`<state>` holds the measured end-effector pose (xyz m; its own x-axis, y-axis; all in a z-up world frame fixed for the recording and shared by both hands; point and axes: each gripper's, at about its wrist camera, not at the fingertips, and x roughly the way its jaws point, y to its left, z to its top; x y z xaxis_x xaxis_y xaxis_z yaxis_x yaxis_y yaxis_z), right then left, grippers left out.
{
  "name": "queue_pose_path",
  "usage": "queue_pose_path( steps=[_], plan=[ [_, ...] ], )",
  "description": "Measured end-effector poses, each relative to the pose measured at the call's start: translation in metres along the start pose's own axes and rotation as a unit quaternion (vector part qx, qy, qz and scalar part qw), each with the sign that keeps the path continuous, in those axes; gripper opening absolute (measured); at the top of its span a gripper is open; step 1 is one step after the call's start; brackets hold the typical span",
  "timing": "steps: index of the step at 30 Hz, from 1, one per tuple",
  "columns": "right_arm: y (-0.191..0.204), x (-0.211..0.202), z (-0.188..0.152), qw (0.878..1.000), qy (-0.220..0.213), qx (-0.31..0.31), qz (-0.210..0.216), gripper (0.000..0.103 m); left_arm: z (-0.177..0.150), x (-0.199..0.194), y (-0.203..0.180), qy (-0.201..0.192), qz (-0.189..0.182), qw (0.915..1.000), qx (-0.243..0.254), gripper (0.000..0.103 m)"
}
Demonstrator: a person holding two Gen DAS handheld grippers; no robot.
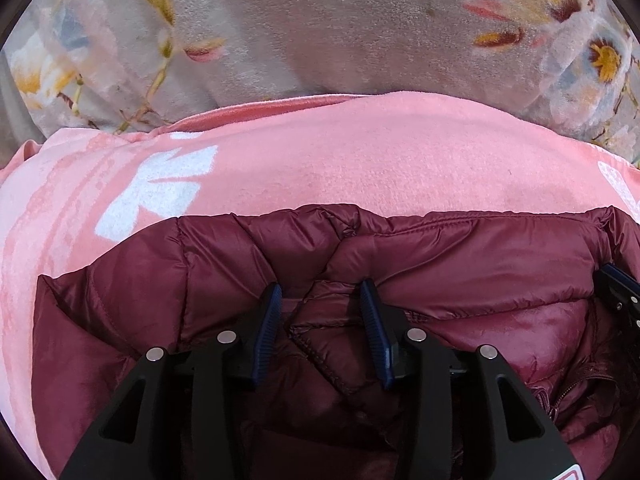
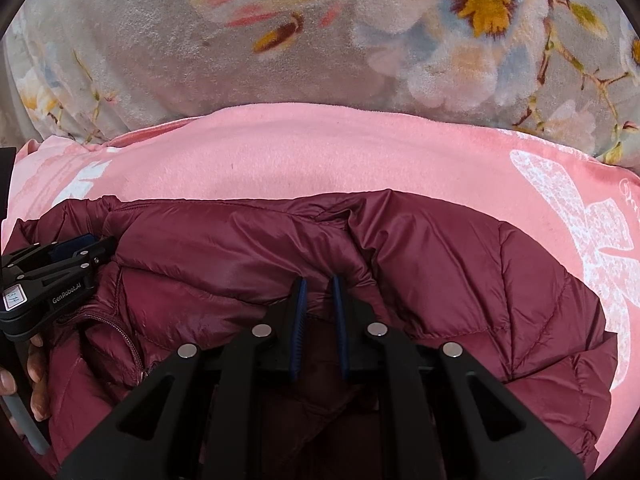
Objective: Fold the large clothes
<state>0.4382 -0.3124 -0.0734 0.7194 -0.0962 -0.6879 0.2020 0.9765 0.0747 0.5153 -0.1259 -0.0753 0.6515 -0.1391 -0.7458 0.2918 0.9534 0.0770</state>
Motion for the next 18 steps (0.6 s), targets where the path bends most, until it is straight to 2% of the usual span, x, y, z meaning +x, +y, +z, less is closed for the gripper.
queue_pose_path(
  steps=[14,18],
  plan=[
    [0.0031,0.0039,0.0008,1.000,0.004,-0.008,-0.008,0.012,0.0017,0.0034,-0.0016,0.002,0.015,0.9999,0.000,0.049],
    [-0.0027,0.0050,0.0025,1.000,0.005,0.006,0.011,0.013,0.0035,0.0046,0.0002,0.004,0.021,0.9998,-0.006,0.056]
  ],
)
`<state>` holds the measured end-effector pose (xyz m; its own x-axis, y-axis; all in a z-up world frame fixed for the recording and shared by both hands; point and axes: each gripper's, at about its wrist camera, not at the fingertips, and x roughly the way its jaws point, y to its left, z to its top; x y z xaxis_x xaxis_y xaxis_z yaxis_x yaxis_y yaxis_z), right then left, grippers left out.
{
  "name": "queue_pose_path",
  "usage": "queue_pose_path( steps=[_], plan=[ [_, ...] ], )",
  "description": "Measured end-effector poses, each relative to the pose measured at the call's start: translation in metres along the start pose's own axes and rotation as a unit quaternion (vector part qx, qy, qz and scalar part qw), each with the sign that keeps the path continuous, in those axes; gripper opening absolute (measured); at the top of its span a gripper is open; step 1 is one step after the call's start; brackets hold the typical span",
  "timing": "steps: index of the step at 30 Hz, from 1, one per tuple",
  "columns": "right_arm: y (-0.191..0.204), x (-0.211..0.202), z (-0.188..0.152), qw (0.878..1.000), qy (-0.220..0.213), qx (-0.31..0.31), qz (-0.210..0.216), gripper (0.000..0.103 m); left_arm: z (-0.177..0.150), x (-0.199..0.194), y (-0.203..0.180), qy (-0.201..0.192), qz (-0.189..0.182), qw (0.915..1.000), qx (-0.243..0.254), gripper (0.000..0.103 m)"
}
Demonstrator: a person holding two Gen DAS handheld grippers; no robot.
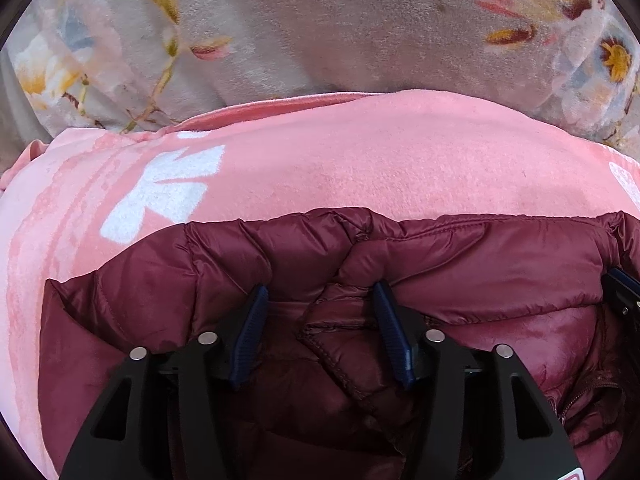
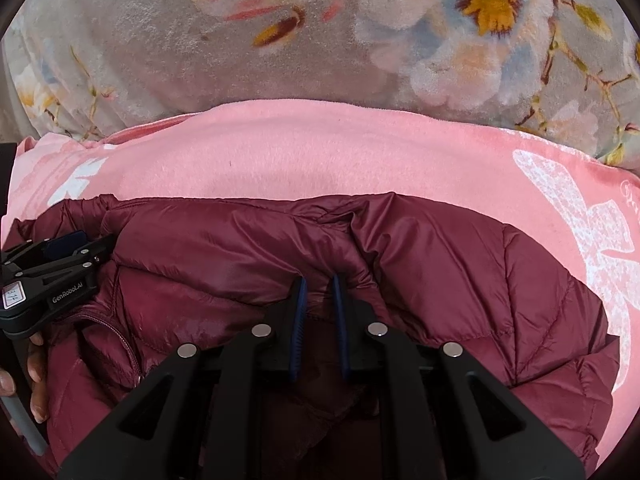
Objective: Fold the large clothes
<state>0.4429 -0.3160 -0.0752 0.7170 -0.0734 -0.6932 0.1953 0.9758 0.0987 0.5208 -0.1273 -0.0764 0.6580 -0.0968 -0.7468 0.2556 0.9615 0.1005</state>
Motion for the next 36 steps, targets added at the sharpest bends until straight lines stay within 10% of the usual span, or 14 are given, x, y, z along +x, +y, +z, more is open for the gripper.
queue_pose_path(
  steps=[4,7,17,22,28,30,34,36],
  plan=[
    [-0.020,-0.038,-0.007,0.998,0.016,0.058,0.029,0.014,-0.011,-0.029,0.015,0.016,0.001,0.9998,-0.015,0.060],
    [-0.040,-0.109,-0.034,0.994,0.006,0.086,0.066,0.045,-0.040,-0.088,0.040,0.006,-0.038,0.9991,-0.016,0.065],
    [-0.129,-0.316,-0.265,0.988,0.062,0.137,0.034,0.065,-0.225,-0.230,0.186,0.080,-0.047,0.9926,-0.079,0.077],
    [-0.141,-0.344,-0.339,0.975,0.080,0.199,0.056,0.066,-0.305,-0.256,0.216,0.120,-0.094,0.9750,-0.162,0.077],
    [-0.126,-0.345,-0.352,0.973,0.046,0.213,0.073,0.069,-0.322,-0.275,0.194,0.106,-0.143,0.9692,-0.170,0.076],
    [-0.123,-0.340,-0.349,0.970,0.036,0.228,0.076,0.067,-0.322,-0.274,0.188,0.099,-0.133,0.9708,-0.173,0.068],
    [-0.117,-0.336,-0.344,0.961,0.030,0.254,0.109,0.013,-0.320,-0.282,0.189,0.089,-0.143,0.9680,-0.186,0.008],
    [-0.113,-0.351,-0.343,0.961,0.006,0.246,0.128,0.007,-0.318,-0.302,0.193,0.067,-0.150,0.9694,-0.182,0.005]
  ],
)
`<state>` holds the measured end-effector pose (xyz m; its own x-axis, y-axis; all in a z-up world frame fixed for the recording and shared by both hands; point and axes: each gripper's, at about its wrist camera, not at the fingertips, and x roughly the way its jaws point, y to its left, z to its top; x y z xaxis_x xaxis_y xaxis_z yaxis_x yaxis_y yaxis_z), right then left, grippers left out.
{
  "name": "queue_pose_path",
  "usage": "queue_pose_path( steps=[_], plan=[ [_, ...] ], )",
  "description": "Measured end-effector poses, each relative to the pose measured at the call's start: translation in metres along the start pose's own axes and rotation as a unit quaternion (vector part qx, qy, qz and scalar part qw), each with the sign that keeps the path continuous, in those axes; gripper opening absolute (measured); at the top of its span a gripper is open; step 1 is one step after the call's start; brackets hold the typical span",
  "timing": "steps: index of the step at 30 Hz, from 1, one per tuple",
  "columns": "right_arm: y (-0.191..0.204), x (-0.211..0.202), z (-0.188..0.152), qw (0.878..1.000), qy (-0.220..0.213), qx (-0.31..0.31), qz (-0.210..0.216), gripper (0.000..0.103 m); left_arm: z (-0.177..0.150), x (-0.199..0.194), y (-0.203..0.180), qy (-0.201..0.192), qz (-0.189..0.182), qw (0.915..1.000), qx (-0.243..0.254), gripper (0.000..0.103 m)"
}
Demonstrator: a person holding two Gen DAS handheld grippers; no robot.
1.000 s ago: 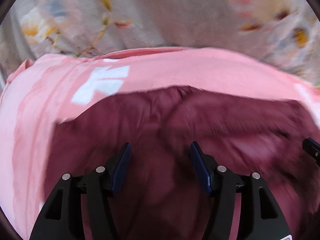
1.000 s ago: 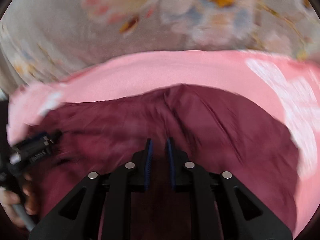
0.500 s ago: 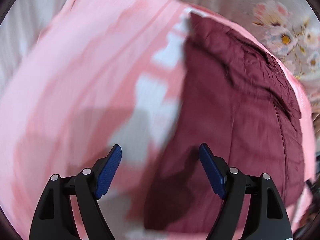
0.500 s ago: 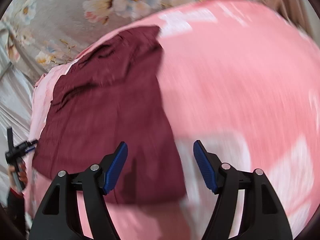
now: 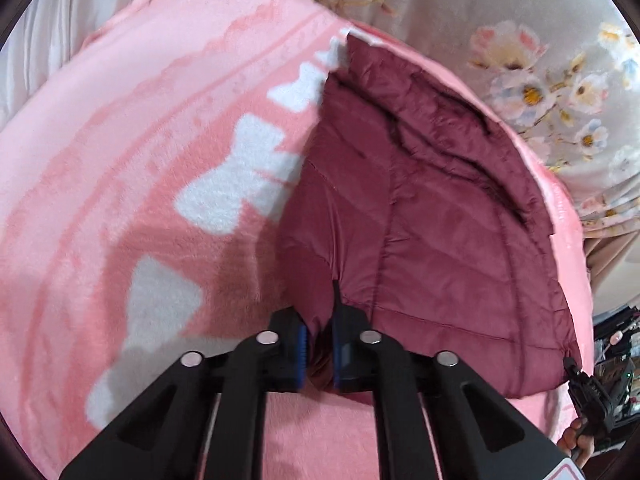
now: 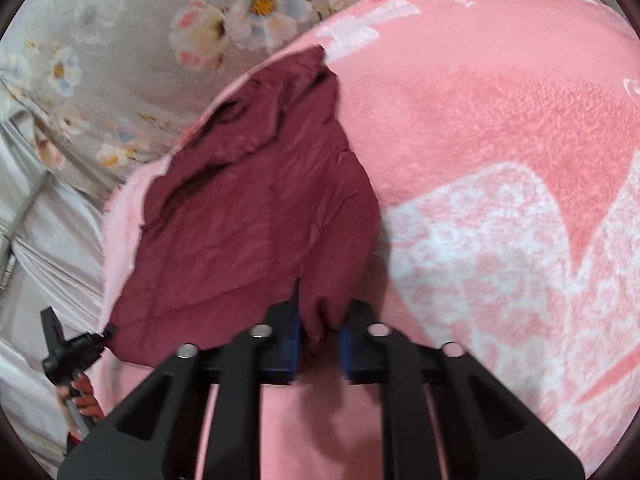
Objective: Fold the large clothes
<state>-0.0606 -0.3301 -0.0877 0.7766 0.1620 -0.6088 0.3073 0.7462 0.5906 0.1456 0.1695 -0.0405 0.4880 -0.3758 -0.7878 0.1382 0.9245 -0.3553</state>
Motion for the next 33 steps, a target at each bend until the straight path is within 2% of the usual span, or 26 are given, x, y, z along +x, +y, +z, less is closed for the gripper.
queue_pose_path(
  steps=[2,6,11,14,18,22,27,29,33],
  plan=[
    [0.007,-0.025,-0.003,0.999,-0.021,-0.015,0.025,0.004,-0.003,-0.020,-0.004,-0.018,-0.004,0.9997,0.014,0.003],
    [0.019,-0.087,-0.017,0.995,-0.061,-0.047,0.058,0.003,-0.019,-0.088,-0.009,-0.056,-0.031,0.9974,0.033,0.003],
    [0.047,-0.174,-0.035,0.985,-0.120,-0.095,0.081,0.003,-0.049,-0.180,-0.004,-0.098,-0.069,0.9927,0.017,0.002],
    [0.069,-0.213,-0.024,0.975,-0.167,-0.107,0.098,0.003,-0.048,-0.221,-0.006,-0.137,-0.092,0.9862,0.012,0.002],
    [0.090,-0.219,0.012,0.965,-0.213,-0.102,0.114,0.003,-0.019,-0.248,-0.039,-0.188,-0.090,0.9769,0.049,0.002],
    [0.107,-0.185,0.069,0.962,-0.242,-0.096,0.087,0.003,0.035,-0.223,-0.070,-0.199,-0.062,0.9761,0.062,0.003],
    [0.107,-0.099,0.136,0.973,-0.223,-0.049,0.040,0.003,0.109,-0.148,-0.106,-0.190,0.035,0.9776,0.083,0.004],
    [0.102,-0.052,0.154,0.977,-0.209,-0.038,0.001,0.003,0.131,-0.109,-0.111,-0.168,0.062,0.9799,0.088,0.004],
    [0.086,0.026,0.166,0.984,-0.169,-0.018,-0.047,0.003,0.163,-0.021,-0.104,-0.111,0.111,0.9846,0.076,0.004]
  ],
)
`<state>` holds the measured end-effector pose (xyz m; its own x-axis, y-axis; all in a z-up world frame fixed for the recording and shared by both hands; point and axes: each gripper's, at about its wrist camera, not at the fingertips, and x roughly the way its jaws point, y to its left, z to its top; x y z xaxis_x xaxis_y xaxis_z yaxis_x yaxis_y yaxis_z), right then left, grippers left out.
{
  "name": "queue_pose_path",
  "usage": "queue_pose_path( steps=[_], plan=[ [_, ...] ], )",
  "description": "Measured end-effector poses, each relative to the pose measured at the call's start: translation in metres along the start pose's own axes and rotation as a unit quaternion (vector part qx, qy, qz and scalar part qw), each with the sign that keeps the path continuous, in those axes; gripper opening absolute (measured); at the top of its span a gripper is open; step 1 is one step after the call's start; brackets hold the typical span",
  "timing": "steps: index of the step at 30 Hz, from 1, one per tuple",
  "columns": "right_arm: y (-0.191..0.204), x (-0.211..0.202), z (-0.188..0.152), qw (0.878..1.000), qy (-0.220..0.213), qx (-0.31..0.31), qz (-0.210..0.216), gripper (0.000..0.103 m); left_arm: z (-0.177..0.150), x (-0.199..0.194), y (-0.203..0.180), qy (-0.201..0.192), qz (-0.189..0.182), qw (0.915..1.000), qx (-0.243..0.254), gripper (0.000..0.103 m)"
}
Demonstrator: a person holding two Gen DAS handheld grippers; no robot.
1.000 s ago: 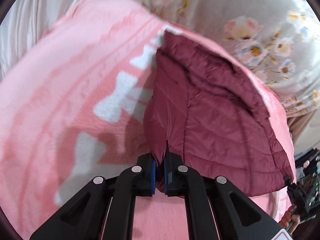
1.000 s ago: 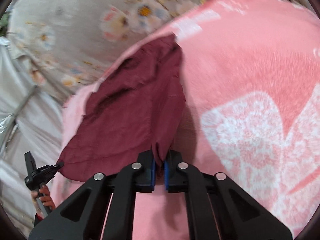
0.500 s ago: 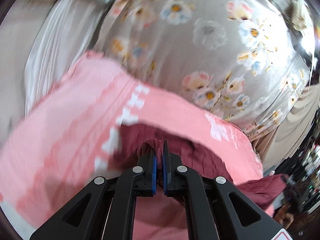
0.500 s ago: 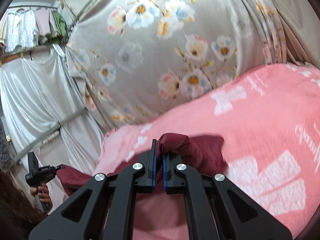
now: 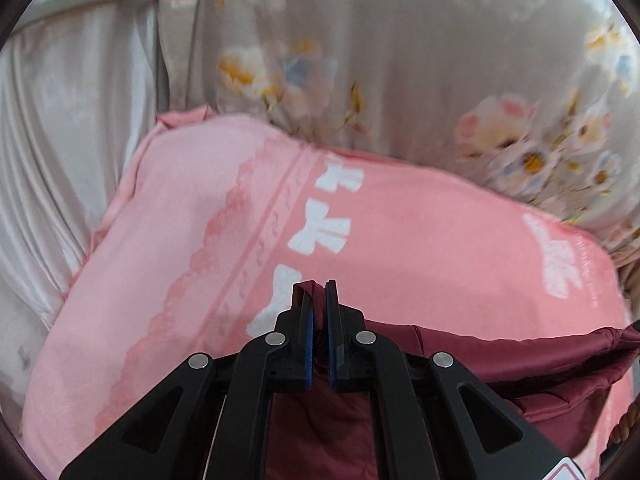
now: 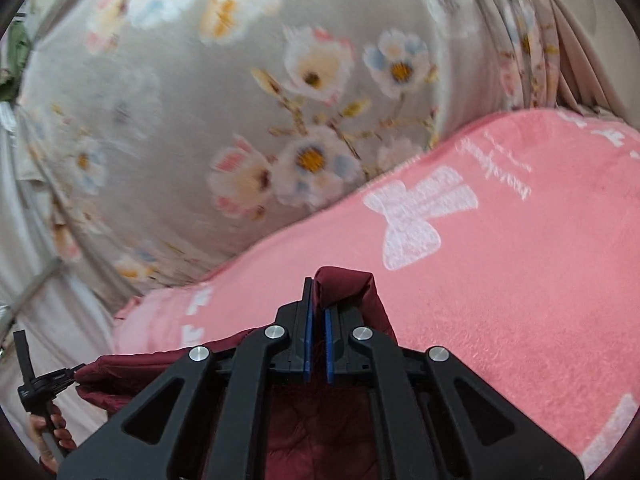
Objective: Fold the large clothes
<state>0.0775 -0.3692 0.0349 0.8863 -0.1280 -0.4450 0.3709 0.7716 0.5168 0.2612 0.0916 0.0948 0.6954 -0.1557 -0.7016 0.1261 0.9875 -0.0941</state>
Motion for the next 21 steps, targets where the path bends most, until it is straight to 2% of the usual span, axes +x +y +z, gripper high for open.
queue_pose_path(
  steps=[4,10,16,21],
  plan=[
    [-0.015,0.059,-0.023,0.998,0.047,0.001,-0.037,0.003,-0.010,0.069,0.000,0.051,0.025,0.9984,0.003,0.004],
    [-0.029,0.105,-0.049,0.992,0.098,-0.020,-0.082,0.003,-0.037,0.139,0.007,0.104,0.050,0.9933,0.008,0.008],
    [-0.035,0.128,-0.074,0.985,0.135,-0.031,-0.108,0.005,-0.059,0.175,0.020,0.115,0.053,0.9920,0.004,0.023],
    [-0.027,0.132,-0.075,0.980,0.142,-0.054,-0.127,0.006,-0.061,0.172,0.013,0.091,0.071,0.9930,0.024,0.024]
  ],
)
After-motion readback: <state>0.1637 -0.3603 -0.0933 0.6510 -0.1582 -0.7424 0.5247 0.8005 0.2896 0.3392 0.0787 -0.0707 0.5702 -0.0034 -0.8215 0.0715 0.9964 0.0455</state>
